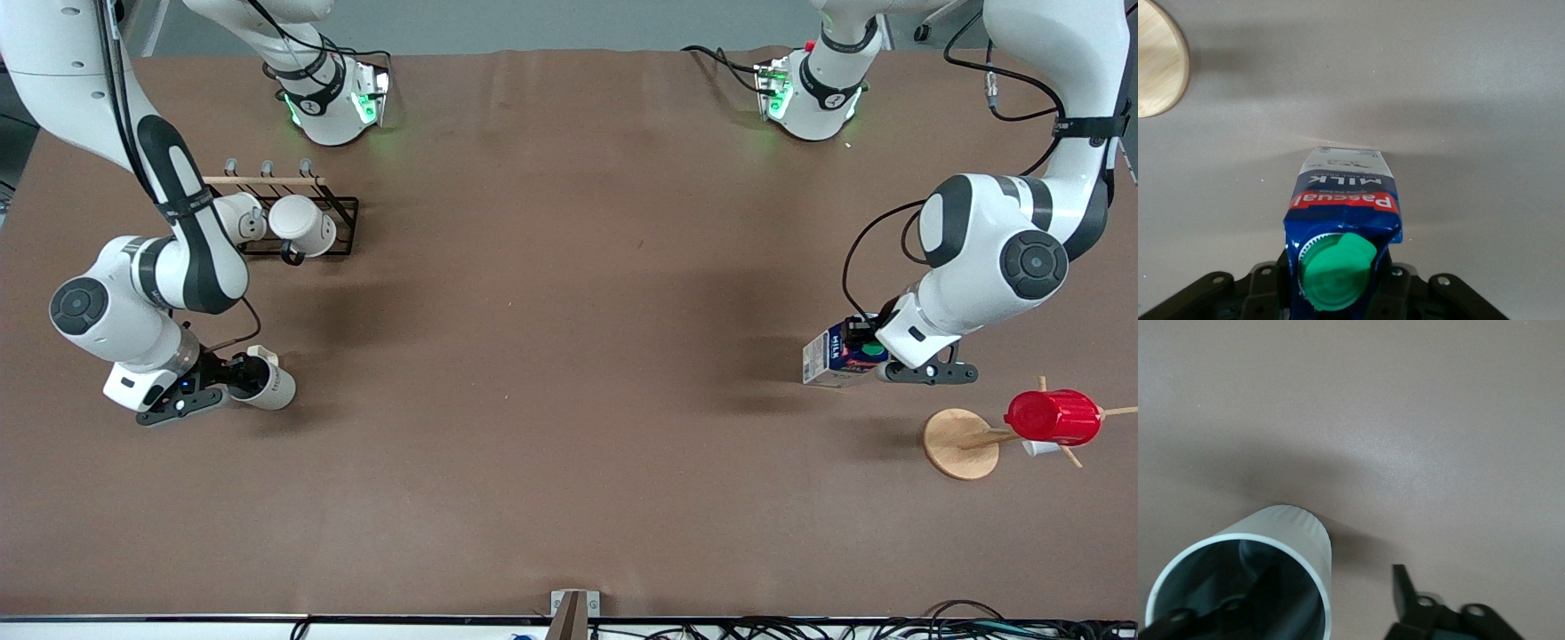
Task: Place cup and milk on table
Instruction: 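Carry the mug and milk carton toward the table centre with both grippers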
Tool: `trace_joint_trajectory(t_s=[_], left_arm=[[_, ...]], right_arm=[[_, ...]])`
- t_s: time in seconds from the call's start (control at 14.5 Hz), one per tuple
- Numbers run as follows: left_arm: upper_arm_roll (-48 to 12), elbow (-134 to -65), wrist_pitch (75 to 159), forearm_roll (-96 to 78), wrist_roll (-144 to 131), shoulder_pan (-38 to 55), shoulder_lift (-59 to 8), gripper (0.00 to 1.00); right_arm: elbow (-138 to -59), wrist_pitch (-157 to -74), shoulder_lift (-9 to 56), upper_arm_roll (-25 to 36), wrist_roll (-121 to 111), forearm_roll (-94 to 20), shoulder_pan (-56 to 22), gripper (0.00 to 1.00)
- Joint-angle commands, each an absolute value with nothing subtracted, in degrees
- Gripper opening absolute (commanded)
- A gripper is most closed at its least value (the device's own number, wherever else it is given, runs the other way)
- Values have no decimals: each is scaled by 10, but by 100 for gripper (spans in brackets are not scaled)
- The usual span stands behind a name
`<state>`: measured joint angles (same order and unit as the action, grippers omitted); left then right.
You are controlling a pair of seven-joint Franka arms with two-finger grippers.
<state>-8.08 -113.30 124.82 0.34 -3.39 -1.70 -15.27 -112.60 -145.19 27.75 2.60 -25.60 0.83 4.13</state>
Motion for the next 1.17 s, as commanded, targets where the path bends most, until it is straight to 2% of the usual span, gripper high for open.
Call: trace_joint_trajectory(t_s=[0.0,0.07,0.28,0.48,0.62,0.9,1.1], left_arm=[[-83,-1139,1245,5,-23,-18,-134,39],[-83,-1136,1245,5,-24,-18,-134,39],[-83,-1135,1245,5,-24,-17,-125,39],[-83,-1112,1224,5,-25,-17,-119,39],[-83,-1087,1188,5,-24,-17,-118,39],[-83,-1056,1151,4,-23,-18,-114,39],[-90,-1028,1143,4,-32,-8,-120,39]], right_arm=[[-1137,-1448,267,23,-244,-3,42,10],[-1136,-1435,267,23,-226,-3,40,1],[-1106,-1374,261,22,-214,-3,34,0],[-1016,-1199,240,6,-173,-4,31,0],[-955,-1123,239,-29,-101,-4,26,0],[-915,-1109,242,-132,101,8,-9,0],[-880,-1127,277,-135,256,29,-107,0]])
